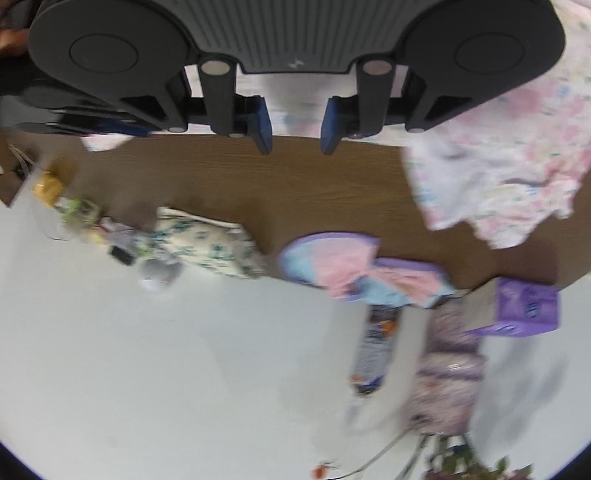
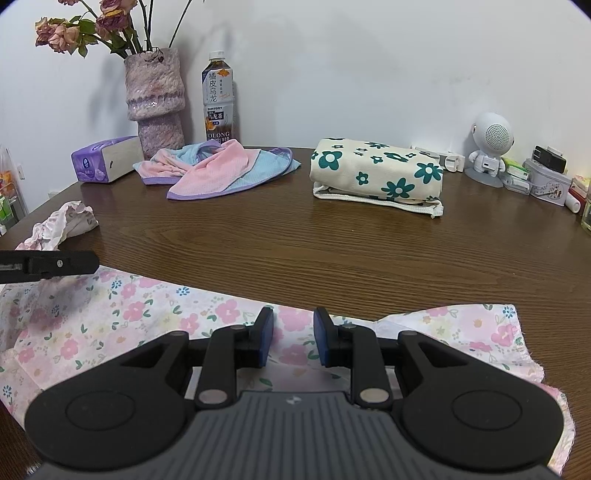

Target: Fold clothes

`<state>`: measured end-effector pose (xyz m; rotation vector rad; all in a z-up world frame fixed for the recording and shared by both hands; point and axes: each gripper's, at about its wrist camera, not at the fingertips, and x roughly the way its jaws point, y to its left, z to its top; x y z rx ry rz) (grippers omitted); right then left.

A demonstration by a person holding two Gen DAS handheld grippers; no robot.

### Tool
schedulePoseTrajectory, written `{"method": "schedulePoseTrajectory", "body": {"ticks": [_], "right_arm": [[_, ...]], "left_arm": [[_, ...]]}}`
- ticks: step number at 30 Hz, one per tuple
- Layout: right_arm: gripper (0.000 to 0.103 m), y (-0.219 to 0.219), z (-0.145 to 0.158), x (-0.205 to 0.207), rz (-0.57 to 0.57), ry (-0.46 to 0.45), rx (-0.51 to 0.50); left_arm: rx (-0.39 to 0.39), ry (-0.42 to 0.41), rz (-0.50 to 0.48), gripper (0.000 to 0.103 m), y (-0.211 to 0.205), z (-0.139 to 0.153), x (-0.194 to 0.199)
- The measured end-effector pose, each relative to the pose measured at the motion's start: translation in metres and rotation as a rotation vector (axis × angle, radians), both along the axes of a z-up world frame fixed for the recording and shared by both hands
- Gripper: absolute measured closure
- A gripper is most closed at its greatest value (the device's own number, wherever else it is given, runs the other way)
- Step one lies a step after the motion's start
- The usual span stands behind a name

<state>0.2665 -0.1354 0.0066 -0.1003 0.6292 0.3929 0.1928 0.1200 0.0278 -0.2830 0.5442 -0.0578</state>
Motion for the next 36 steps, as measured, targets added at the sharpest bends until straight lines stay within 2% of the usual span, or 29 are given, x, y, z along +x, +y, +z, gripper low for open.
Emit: {"method": "schedulePoseTrajectory", "body": {"ticks": [3, 7, 13, 23, 27, 31, 34, 36], "right_arm": [[0.08, 0.0, 0.0, 0.0, 0.0, 0.0, -0.002], [0.08, 0.0, 0.0, 0.0, -0.001, 0.0, -0.002], [0.08, 0.0, 0.0, 0.0, -0.001, 0.002, 0.0], [0.08, -0.002, 0.0, 0.001, -0.005, 0.007, 0.008], [0.08, -0.003, 0.0, 0.001, -0.005, 0.007, 0.016], [0.079, -0.009, 0.013, -0.021, 0.016, -0.033, 0.073], [0.076, -0.005, 0.021, -0.044, 0.073, -0.066, 0.05], [0.076, -0.003, 0.016, -0.048, 0.103, -0.03, 0.037]], "left_arm": [[0.002, 0.011, -0.054, 0.077, -0.027, 0.0, 0.003], [0.097, 0.067, -0.108, 0.077, -0.054, -0.012, 0.005], [0.09, 0.071, -0.103, 0.076, -0.044, -0.017, -0.008], [0.05, 0.072, -0.004, 0.077, -0.006, -0.017, -0.018], [0.071, 0.073, -0.002, 0.076, -0.008, -0.016, -0.018], [0.074, 0.073, -0.003, 0.076, -0.009, -0.016, -0.018], [0.075, 0.072, -0.003, 0.076, -0.01, -0.017, -0.018], [0.073, 0.072, -0.003, 0.076, -0.01, -0.017, -0.019]]}}
